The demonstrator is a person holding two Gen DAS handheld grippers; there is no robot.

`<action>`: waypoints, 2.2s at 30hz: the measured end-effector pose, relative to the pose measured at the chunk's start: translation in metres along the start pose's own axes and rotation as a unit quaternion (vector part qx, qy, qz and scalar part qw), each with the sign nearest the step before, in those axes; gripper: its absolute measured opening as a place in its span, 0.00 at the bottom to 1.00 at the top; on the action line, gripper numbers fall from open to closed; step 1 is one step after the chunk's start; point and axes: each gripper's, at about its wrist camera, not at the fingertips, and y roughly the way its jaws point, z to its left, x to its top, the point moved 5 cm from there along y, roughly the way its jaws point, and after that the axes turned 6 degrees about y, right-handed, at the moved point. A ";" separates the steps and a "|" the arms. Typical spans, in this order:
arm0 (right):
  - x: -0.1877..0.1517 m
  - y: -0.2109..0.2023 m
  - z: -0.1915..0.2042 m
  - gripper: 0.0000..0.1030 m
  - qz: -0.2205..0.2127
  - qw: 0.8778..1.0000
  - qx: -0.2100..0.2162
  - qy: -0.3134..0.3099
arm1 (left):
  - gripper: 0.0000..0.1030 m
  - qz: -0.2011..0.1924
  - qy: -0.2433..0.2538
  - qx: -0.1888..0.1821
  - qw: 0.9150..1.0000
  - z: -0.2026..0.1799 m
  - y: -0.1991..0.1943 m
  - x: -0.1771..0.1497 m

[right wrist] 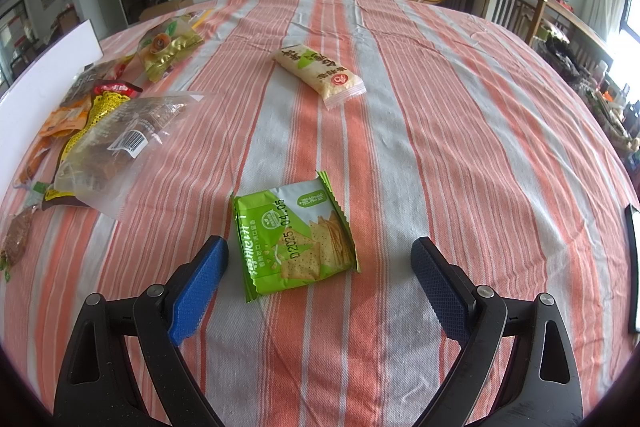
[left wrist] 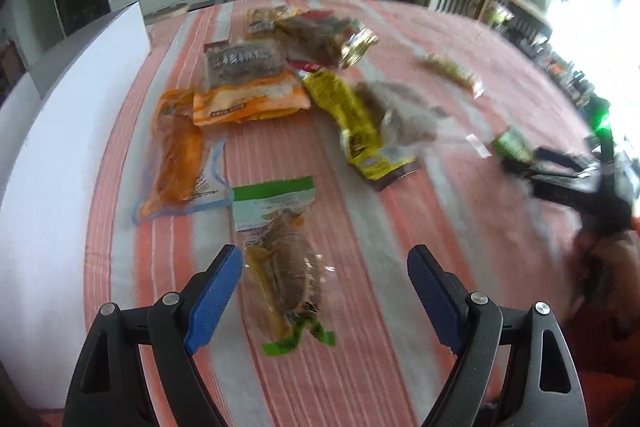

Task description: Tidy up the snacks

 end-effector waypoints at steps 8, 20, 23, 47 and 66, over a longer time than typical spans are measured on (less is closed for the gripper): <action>0.000 0.000 0.000 0.92 0.000 1.000 0.000 0.000 | 0.82 0.046 -0.050 0.048 0.997 0.026 0.028 -0.018; 0.006 -0.020 -0.040 0.91 -0.021 0.986 0.105 0.128 | 0.51 -0.006 -0.054 0.053 0.997 0.024 0.006 -0.036; 0.014 -0.021 -0.075 0.92 -0.019 0.973 0.101 0.207 | 0.41 -0.025 -0.066 0.044 0.997 0.030 -0.003 -0.038; 0.124 0.051 -0.005 0.31 0.085 0.988 0.117 0.048 | 0.37 -0.110 -0.132 -0.050 0.984 0.051 -0.054 -0.021; 0.138 -0.120 0.339 0.31 0.081 0.893 0.440 -0.040 | 0.37 -0.120 -0.219 0.117 0.961 0.289 -0.157 -0.033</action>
